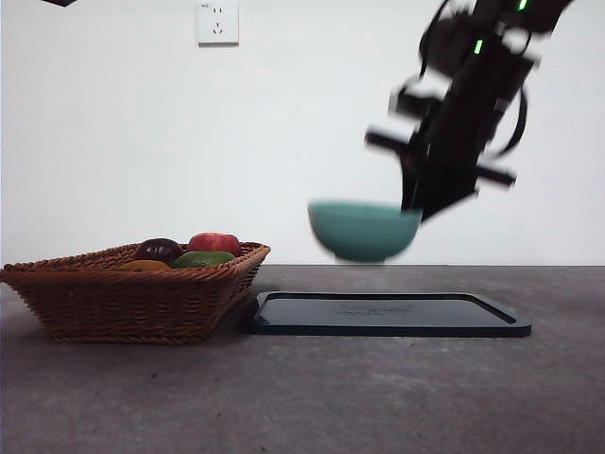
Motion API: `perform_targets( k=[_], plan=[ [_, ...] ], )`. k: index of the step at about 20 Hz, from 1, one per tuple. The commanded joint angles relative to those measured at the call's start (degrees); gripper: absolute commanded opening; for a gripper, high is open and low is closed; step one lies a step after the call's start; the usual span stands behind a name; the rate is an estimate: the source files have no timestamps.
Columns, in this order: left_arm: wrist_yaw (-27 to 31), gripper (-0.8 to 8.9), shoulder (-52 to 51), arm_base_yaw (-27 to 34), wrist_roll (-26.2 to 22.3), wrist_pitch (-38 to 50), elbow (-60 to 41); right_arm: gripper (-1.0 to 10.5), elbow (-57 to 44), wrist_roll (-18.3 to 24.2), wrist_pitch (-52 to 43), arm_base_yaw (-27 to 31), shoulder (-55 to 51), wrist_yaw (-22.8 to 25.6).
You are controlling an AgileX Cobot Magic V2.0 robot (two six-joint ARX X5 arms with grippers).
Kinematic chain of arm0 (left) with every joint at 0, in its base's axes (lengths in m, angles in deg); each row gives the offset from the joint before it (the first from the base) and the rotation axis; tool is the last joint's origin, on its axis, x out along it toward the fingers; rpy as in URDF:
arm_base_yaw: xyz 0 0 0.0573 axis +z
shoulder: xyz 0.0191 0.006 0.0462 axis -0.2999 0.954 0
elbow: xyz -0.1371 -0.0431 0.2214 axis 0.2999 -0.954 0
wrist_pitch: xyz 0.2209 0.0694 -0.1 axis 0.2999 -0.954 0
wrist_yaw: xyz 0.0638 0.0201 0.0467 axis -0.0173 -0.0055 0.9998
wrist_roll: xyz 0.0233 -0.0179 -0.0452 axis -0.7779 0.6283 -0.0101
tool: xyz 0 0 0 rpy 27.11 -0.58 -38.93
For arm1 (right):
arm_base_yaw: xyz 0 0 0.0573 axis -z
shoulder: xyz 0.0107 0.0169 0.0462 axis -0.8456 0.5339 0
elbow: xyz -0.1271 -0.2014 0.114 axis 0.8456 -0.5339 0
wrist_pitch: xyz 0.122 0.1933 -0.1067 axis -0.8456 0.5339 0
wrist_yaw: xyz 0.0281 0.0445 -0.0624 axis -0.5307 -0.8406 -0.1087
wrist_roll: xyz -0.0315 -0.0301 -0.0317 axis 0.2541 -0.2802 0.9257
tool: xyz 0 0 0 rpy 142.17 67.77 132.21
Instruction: Pick up the wifruite, put it on the bowl, pick up the plate, put it on desk
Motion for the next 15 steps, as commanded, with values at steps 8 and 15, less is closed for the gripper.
perform_targets(
  k=[8, 15],
  plan=[
    [-0.24, 4.03, 0.26, -0.31, -0.77, 0.24, 0.96, 0.0, -4.37, 3.28, 13.33, -4.92, -23.45, -0.63],
    [-0.24, 4.03, 0.26, -0.31, -0.74, 0.15, 0.96, 0.0, -22.69, 0.61, 5.62, -12.07, -33.51, 0.24]
  ],
)
